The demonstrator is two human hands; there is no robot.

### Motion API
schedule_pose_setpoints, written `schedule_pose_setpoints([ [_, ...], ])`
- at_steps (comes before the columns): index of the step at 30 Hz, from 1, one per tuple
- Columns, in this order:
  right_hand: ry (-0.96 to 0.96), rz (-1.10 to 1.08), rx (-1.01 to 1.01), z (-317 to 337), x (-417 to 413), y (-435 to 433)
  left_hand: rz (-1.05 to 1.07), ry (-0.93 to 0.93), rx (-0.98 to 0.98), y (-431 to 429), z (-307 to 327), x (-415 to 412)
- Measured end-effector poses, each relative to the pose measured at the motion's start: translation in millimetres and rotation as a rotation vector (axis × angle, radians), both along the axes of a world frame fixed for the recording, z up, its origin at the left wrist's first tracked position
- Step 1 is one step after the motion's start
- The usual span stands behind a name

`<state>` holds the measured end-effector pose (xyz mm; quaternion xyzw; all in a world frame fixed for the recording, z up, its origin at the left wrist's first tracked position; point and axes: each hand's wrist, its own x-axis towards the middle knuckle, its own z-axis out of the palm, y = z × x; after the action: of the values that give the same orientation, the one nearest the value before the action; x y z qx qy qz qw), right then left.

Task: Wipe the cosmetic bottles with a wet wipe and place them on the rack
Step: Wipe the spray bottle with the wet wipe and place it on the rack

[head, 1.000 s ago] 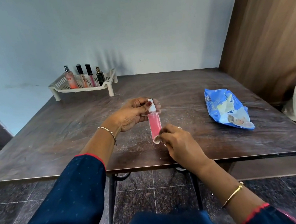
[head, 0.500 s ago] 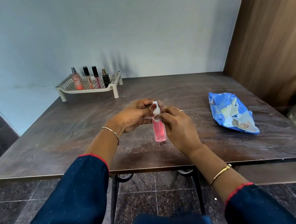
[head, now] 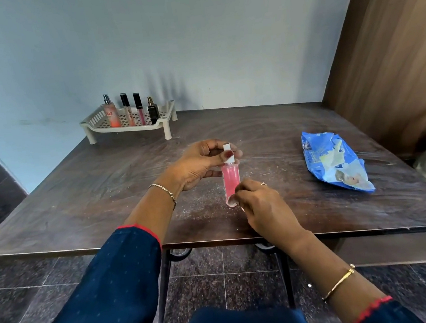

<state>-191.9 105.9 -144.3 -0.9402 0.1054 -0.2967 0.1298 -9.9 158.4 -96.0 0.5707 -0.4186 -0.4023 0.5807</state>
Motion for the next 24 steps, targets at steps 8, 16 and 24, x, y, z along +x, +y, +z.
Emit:
schedule_pose_setpoints([
  [8,-0.136,-0.070,0.071,26,23,-14,0.031,-0.090,0.033,4,5,4],
  [16,-0.084,-0.048,0.097,13,15,-4,0.056,-0.008,-0.013,10,2,12],
  [24,0.010,-0.045,0.101,3,7,12,0.038,0.035,-0.023,11,0,10],
])
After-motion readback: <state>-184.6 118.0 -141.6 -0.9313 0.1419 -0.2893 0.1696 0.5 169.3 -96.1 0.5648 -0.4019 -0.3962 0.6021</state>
